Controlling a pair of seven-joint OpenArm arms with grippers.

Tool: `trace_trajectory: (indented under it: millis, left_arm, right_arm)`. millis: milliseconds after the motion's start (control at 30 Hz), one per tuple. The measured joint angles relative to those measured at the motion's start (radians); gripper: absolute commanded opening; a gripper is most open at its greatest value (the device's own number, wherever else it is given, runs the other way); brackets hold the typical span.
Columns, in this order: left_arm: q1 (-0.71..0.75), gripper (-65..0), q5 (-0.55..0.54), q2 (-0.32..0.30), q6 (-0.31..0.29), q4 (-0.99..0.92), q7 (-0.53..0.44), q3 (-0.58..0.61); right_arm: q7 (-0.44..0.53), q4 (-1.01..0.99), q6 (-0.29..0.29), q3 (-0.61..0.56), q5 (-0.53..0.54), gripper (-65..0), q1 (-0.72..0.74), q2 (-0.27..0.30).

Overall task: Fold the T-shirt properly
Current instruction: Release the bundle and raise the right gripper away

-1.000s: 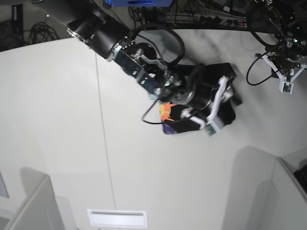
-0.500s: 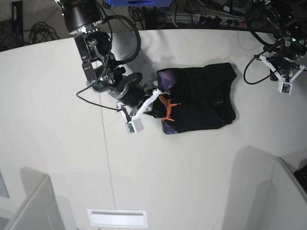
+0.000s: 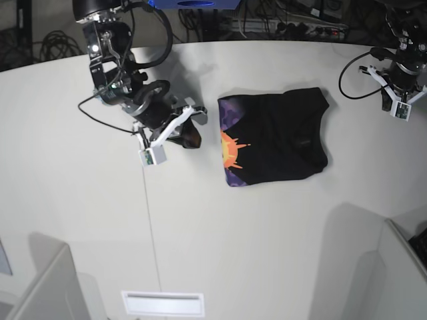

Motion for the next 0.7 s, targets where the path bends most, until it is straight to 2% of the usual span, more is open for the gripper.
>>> trace_trajectory:
  millis: [333,567,633,700]
  left_arm:
    - [0.118,-65.0,0.016,0.000,-0.002,0.002,-0.247,-0.004]
    - [0.154,-65.0,0.016,0.004,-0.002,0.000,-0.330,-0.005]
    - [0.169,-65.0,0.018,0.003,-0.003,0.000,-0.331,-0.005]
    - [0.173,-65.0,0.017,0.004,-0.003,-0.005,-0.331,-0.005]
  right_arm:
    - [0.000,0.120,0.001,0.026,0.004,-65.0,-0.116,0.094]
    - [0.004,0.150,0.004,0.145,0.004,-65.0,-0.219,0.107]
    - [-0.005,0.150,0.062,0.173,0.000,-65.0,-0.249,0.107]
    - [-0.002,0.150,0.149,0.212,0.005,-65.0,-0.273,0.107]
